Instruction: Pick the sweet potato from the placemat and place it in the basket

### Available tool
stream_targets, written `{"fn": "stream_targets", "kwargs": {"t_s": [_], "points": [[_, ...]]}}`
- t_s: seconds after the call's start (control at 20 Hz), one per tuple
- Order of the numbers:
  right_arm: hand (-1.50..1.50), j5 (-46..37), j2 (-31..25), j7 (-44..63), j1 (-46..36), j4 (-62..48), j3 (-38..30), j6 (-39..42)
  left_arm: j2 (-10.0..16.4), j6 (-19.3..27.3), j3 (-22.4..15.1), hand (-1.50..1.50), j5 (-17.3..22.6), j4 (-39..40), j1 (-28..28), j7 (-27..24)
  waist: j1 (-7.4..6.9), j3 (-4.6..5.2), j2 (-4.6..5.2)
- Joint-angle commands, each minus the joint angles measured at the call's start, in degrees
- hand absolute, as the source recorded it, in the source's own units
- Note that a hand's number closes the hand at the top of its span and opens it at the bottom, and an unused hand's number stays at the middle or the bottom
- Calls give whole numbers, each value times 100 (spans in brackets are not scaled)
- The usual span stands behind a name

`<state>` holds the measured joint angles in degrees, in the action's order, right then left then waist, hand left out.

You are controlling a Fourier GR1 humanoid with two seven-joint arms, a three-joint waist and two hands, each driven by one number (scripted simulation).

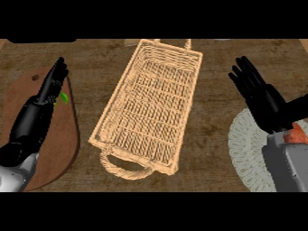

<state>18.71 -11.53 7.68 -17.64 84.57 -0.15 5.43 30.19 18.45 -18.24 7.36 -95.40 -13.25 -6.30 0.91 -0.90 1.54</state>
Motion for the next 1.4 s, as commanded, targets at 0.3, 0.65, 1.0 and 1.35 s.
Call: {"fn": "stream_targets", "kwargs": {"t_s": [0.3, 0.65, 1.0, 1.35], "points": [[150, 148, -1978, -1645, 997, -415, -2026, 776, -268, 338, 785, 0, 881, 785, 664, 1041, 174, 62, -153], [-150, -2067, -1508, -1945, 1004, -1215, -2109, -2336, -116, 17, 1000, 0, 1061, 965, 328, 1222, -125, 95, -110], [-150, -2837, -2949, 774, 1493, -258, -1802, -1832, -338, 214, 819, 0, 825, 1052, 335, 1343, 51, 117, -194], [-150, -2043, -4286, 2144, 1861, -74, -1280, 1064, -130, -46, 1074, 0, 963, 1154, 385, 1171, 29, 126, -197]]}}
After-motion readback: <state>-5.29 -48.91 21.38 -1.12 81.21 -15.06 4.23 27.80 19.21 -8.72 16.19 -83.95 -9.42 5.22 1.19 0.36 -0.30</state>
